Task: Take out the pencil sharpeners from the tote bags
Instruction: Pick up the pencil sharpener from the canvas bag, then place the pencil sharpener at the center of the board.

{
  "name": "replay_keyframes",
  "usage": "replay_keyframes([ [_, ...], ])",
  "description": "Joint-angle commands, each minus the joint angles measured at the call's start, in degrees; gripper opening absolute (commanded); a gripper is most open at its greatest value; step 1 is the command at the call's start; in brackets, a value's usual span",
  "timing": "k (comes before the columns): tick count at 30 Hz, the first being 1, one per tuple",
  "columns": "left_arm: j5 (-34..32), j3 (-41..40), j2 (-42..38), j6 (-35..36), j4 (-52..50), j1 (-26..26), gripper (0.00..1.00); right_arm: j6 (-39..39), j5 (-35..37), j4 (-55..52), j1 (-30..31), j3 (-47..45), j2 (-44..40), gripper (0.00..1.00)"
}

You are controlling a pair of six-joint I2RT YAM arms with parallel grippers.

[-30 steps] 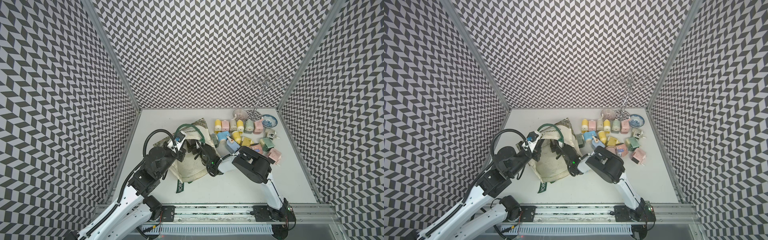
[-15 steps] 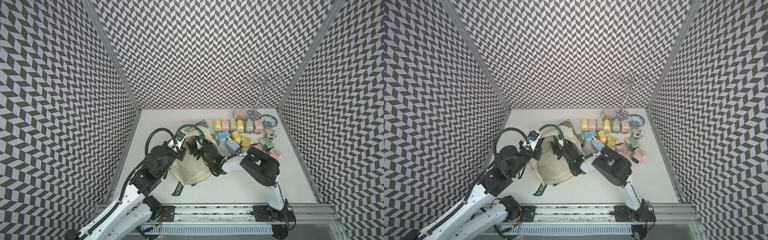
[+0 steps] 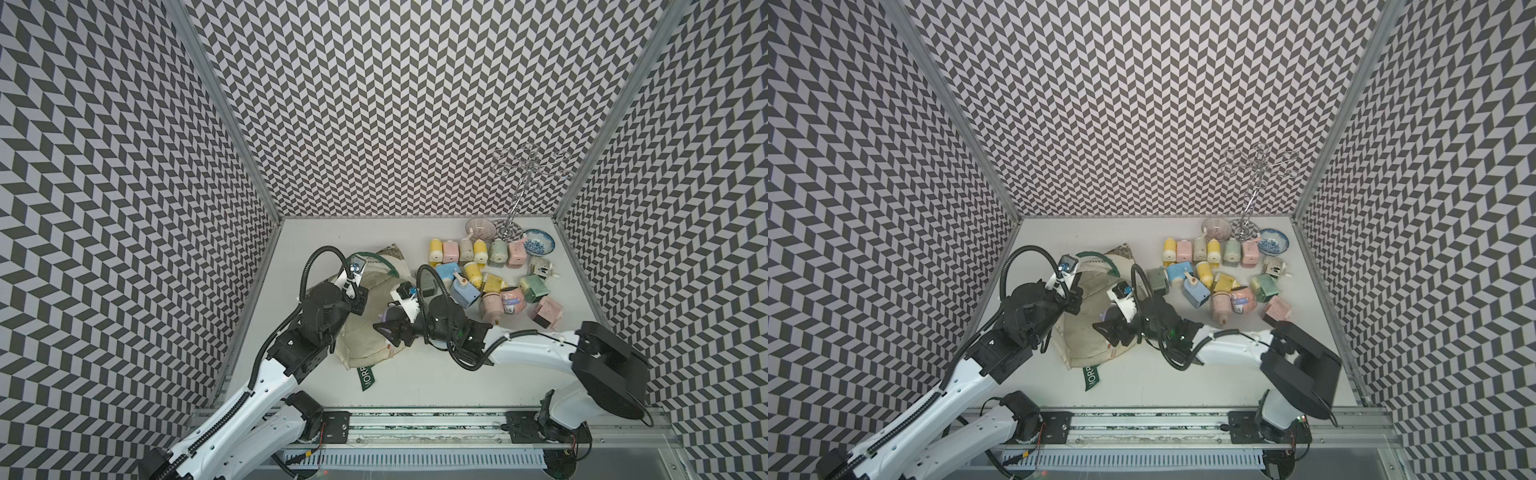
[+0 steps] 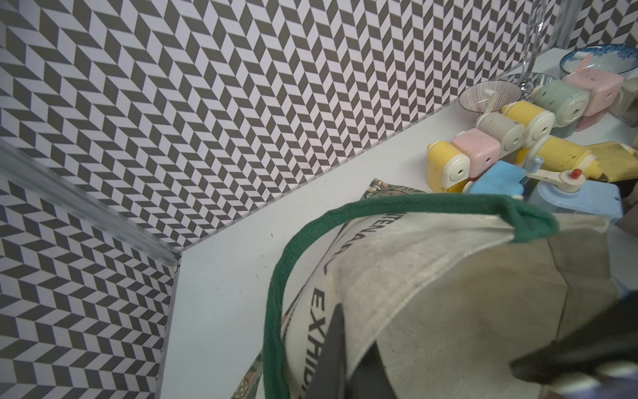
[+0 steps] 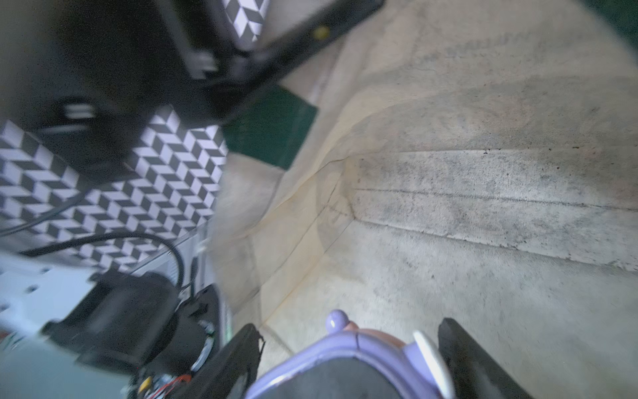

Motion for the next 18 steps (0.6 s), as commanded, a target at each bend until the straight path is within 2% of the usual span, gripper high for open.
replay_keyframes([
  [1, -0.9, 2.6, 0.1, -1.7, 0.7, 0.8, 0.00, 0.5, 4.7, -6.3, -0.4, -4.1, -10.3, 0.57],
  [5, -0.7, 2.7, 0.5, -1.9, 0.5, 1.3, 0.00, 1.5, 16.2, -14.4, -4.0, -10.1, -21.2, 0.58],
  [9, 0.1, 3.0, 1.2, -2.6, 0.1, 2.1, 0.00, 3.6, 21.6, -18.4, -10.1, -15.5, -27.5, 0.58],
  [13, 0.5, 3.3, 1.7, -2.9, -0.1, 2.7, 0.00, 7.3, 25.0, -22.5, -14.5, -16.4, -26.4, 0.58],
  [18, 0.5, 3.1, 1.9, -3.0, 0.1, 2.7, 0.00, 8.8, 24.8, -21.2, -17.0, -17.3, -22.6, 0.59],
])
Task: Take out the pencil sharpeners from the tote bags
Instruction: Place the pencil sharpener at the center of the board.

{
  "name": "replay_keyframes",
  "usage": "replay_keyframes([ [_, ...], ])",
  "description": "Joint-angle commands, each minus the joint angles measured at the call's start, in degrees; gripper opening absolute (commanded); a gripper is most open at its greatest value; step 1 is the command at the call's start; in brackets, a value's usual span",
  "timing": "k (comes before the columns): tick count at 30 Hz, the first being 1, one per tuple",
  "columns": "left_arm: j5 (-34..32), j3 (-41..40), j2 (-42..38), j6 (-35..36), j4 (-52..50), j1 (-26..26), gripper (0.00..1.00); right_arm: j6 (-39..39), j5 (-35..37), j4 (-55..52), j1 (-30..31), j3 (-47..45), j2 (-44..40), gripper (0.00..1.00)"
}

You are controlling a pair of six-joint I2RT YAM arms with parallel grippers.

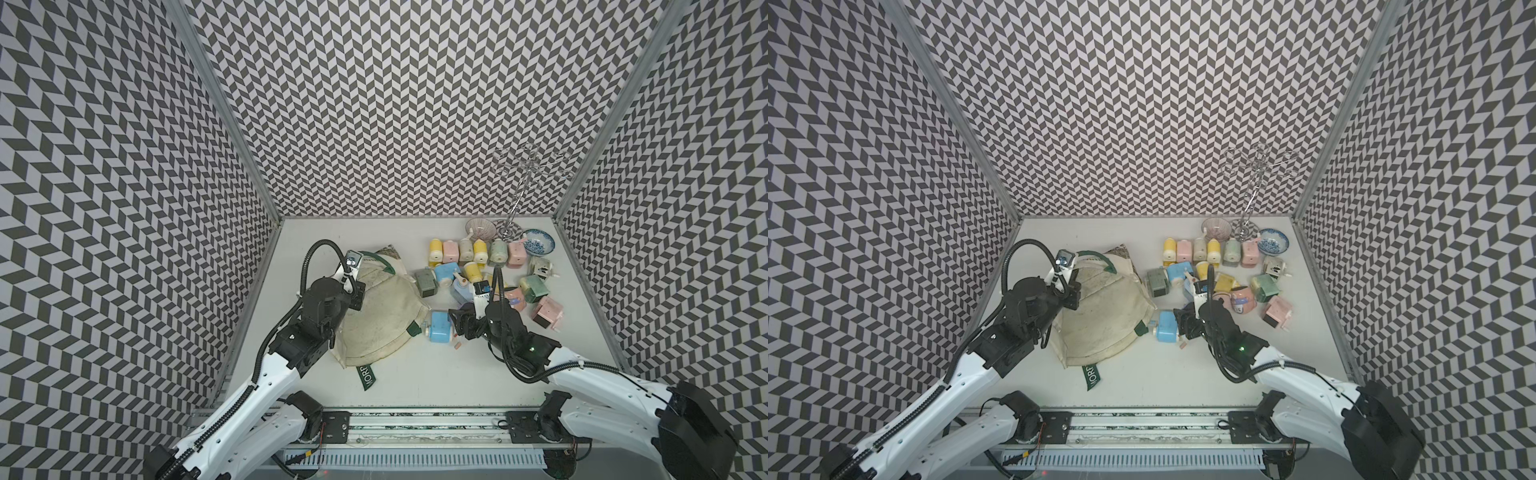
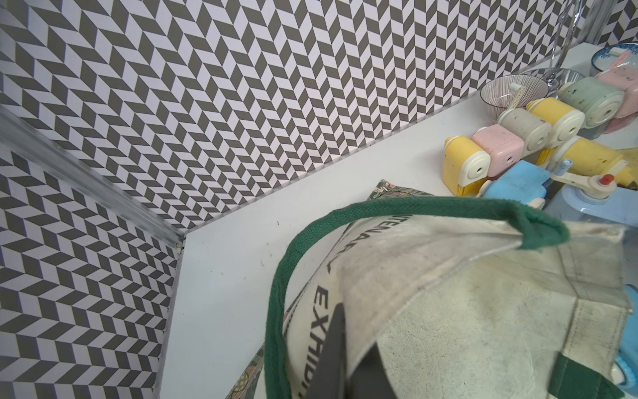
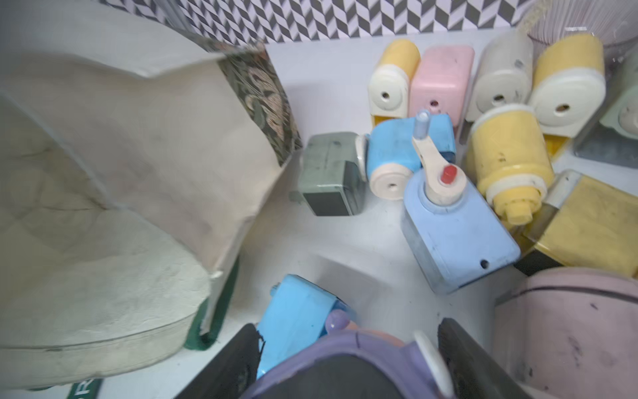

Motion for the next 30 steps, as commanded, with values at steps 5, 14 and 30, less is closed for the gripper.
replay_keyframes([
  [5, -0.6, 2.0, 0.1, -2.0, 0.4, 0.3, 0.00, 3.2, 2.9, 1.5, -2.4, 1.5, 6.4, 0.66],
  [14, -1.7, 4.4, 3.2, -5.3, -2.8, 0.7, 0.07, 2.4, 0.1, -2.0, -3.7, 5.6, 10.7, 0.94],
  [30, 10.4, 25.0, 15.6, -17.5, -21.9, 11.1, 0.00, 11.0, -27.2, 2.5, -2.5, 7.2, -6.3, 0.89],
])
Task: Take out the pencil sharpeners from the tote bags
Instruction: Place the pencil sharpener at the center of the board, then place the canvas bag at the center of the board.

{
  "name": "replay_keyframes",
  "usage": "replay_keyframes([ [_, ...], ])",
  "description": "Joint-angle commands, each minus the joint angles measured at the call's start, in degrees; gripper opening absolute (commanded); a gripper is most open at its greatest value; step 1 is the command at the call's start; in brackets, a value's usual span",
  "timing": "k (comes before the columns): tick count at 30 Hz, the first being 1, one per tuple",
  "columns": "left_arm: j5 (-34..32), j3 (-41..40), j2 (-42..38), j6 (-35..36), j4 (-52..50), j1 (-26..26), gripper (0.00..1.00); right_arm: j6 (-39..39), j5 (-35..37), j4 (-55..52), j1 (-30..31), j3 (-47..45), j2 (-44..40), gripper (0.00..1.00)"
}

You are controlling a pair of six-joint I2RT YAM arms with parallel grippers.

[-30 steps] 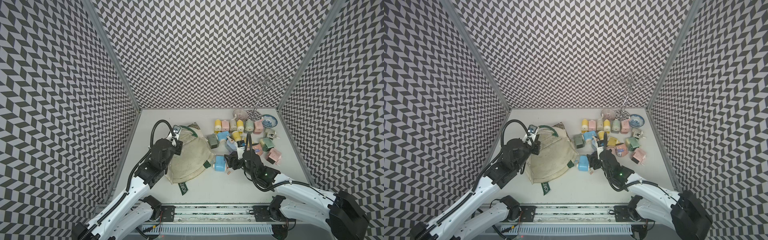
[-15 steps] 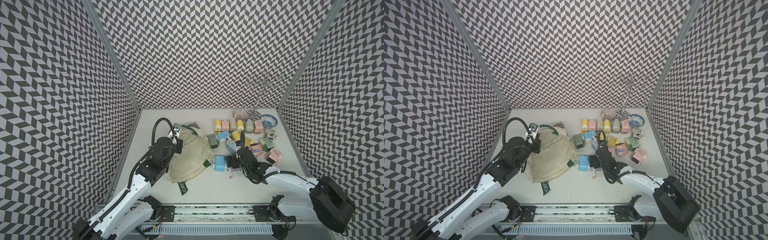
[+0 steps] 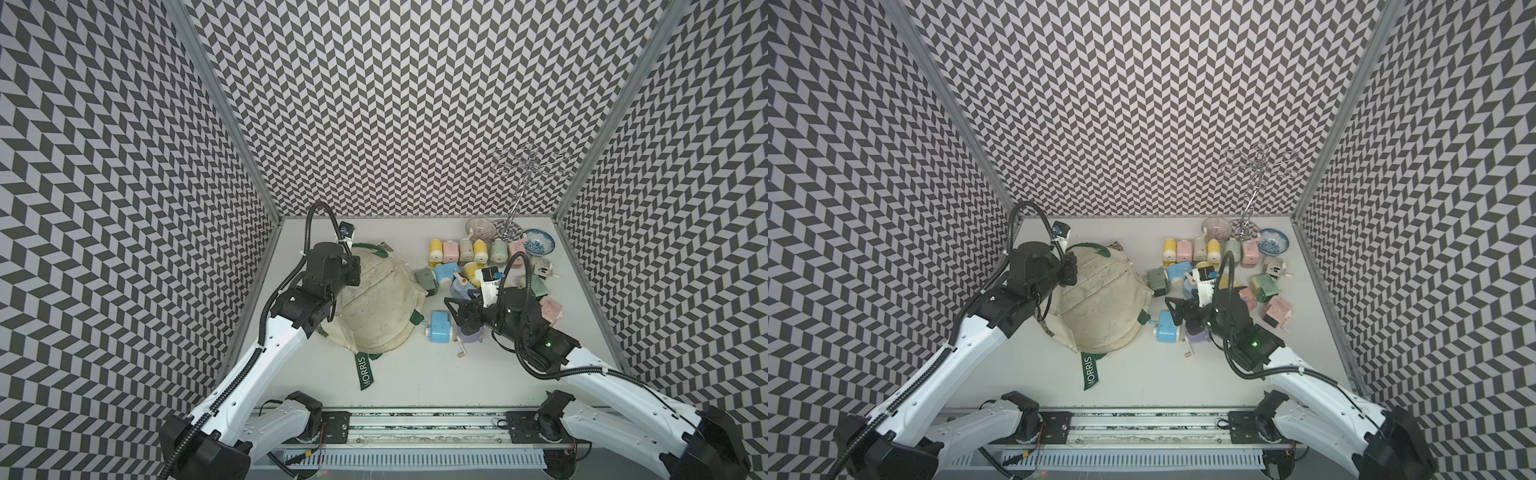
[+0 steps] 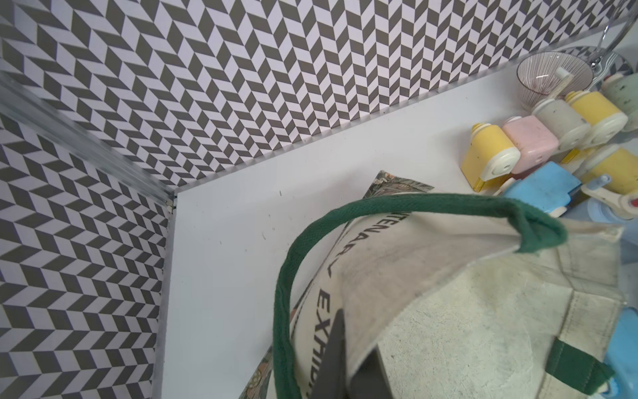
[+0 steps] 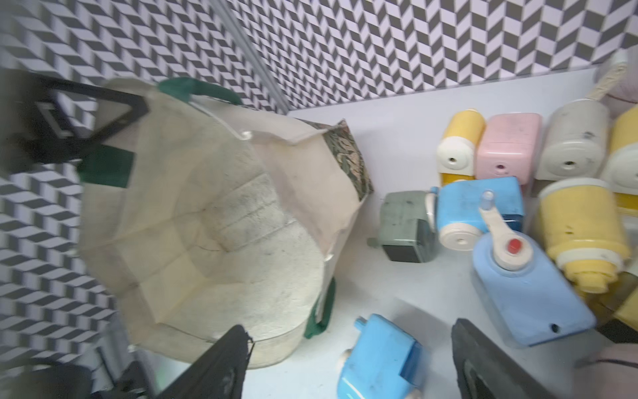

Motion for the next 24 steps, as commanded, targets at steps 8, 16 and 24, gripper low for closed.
replay_keyframes([
  [8, 16.3, 9.6, 4.5, -8.1, -8.5, 10.4, 0.00, 13.9, -15.2, 7.3, 7.4, 5.3, 16.5, 0.86],
  [16, 20.9, 9.1, 4.7, -9.5, -8.4, 13.5, 0.00, 19.5, -17.9, 13.3, 12.7, 13.1, 34.7, 0.76],
  [24, 27.7, 8.1, 5.6, -10.6, -6.8, 18.0, 0.00, 19.4, -17.0, 12.7, 11.1, 24.0, 46.0, 0.25],
])
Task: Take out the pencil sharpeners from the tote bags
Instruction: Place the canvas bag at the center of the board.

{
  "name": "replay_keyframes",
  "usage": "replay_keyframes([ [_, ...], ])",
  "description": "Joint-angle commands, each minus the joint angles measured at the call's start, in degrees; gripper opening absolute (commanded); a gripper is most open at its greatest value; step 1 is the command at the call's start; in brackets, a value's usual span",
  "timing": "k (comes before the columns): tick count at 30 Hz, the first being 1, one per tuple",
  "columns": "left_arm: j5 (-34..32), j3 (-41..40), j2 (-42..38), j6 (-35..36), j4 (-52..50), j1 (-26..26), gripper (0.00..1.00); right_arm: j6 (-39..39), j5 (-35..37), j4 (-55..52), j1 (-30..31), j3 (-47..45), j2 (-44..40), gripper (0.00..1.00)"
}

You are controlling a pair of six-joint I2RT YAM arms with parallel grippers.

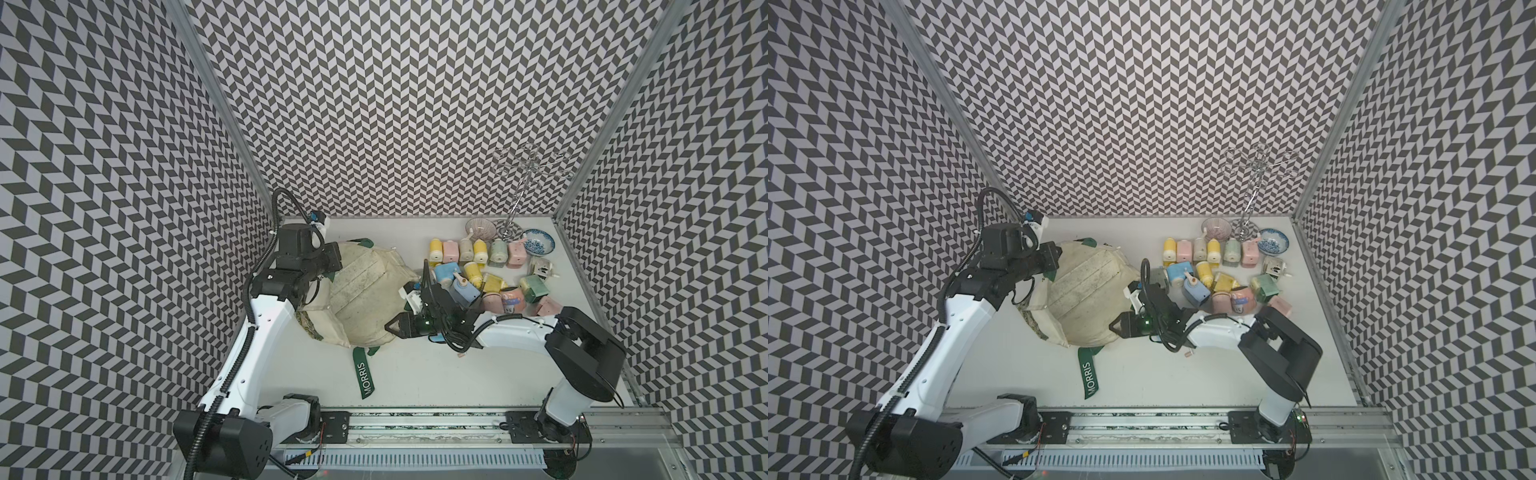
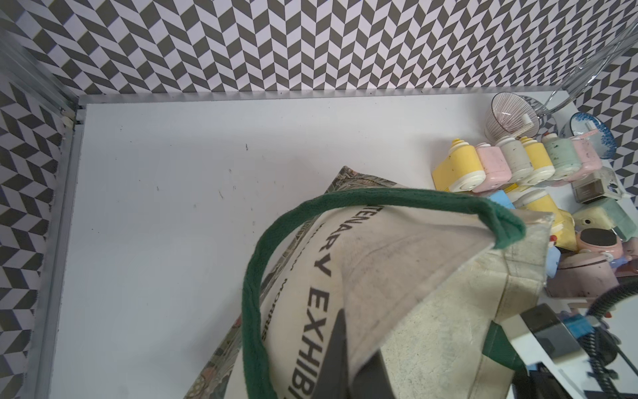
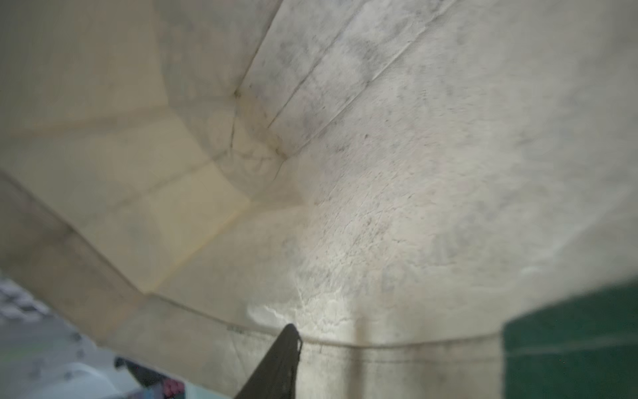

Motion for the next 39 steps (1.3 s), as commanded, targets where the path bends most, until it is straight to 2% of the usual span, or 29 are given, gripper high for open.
replay_keyframes([
  [1, 5.3, 0.4, 0.3, -1.7, 2.3, 2.3, 0.00, -0.5, -1.8, 2.2, -2.3, 5.2, 1.4, 0.16],
  [3, 5.8, -0.5, 0.8, -2.2, 3.7, 4.1, 0.00, -1.9, -5.1, 0.4, -5.1, 7.6, 0.9, 0.00],
  [8, 7.7, -0.7, 4.8, -3.2, 6.0, 7.2, 0.00, -10.2, -10.3, -11.9, -11.5, 18.0, -0.8, 0.00],
  [11, 11.4, 0.9, 8.9, -3.2, 6.4, 7.6, 0.06, -15.6, -16.2, -22.3, -14.8, 27.0, 2.5, 0.00],
  [13, 15.2, 1.0, 10.9, -5.2, 7.2, 7.6, 0.11, -18.1, -17.5, -27.7, -16.3, 31.6, 4.5, 0.00],
  [15, 18.4, 0.0, 11.6, -5.6, 8.5, 7.5, 0.20, -19.0, -18.3, -29.8, -18.1, 34.2, 5.7, 0.00],
  [18, 18.6, -0.9, 12.1, -5.3, 8.9, 7.7, 0.42, -16.7, -20.3, -26.5, -21.1, 33.7, 6.8, 0.01],
  [21, 18.7, -1.0, 11.7, -5.0, 8.9, 8.0, 0.53, -16.6, -21.6, -26.3, -23.2, 34.3, 10.1, 0.07],
  [22, 18.4, -1.1, 11.3, -5.0, 8.9, 8.1, 0.62, -18.2, -21.3, -28.6, -23.4, 35.9, 11.3, 0.10],
  [24, 17.2, -1.6, 9.8, -5.0, 9.6, 8.4, 0.75, -19.8, -19.2, -30.9, -23.5, 37.4, 12.2, 0.27],
  [26, 16.5, -2.3, 7.4, -5.0, 10.8, 9.4, 0.80, -20.8, -17.6, -31.5, -23.8, 37.6, 11.3, 0.49],
  [29, 11.1, -5.2, 1.4, -6.3, 14.6, 11.1, 0.84, -22.5, -12.6, -32.6, -24.1, 36.6, 6.6, 0.69],
  [31, 4.3, -7.8, -3.6, -6.7, 17.9, 11.8, 0.84, -24.3, -8.6, -33.1, -24.1, 34.6, 1.5, 0.76],
  [34, -7.5, -16.8, -12.7, -6.0, 28.9, 11.8, 0.86, -26.2, 1.4, -29.4, -24.1, 26.8, -10.1, 0.84],
  [36, -14.8, -25.8, -19.1, -5.7, 38.8, 11.8, 0.87, -27.2, 10.5, -23.1, -24.1, 17.4, -19.6, 0.86],
  [39, -18.9, -39.5, -26.8, -5.3, 54.6, 12.1, 0.88, -28.2, 29.9, -7.7, -24.2, -1.6, -34.4, 0.86],
])
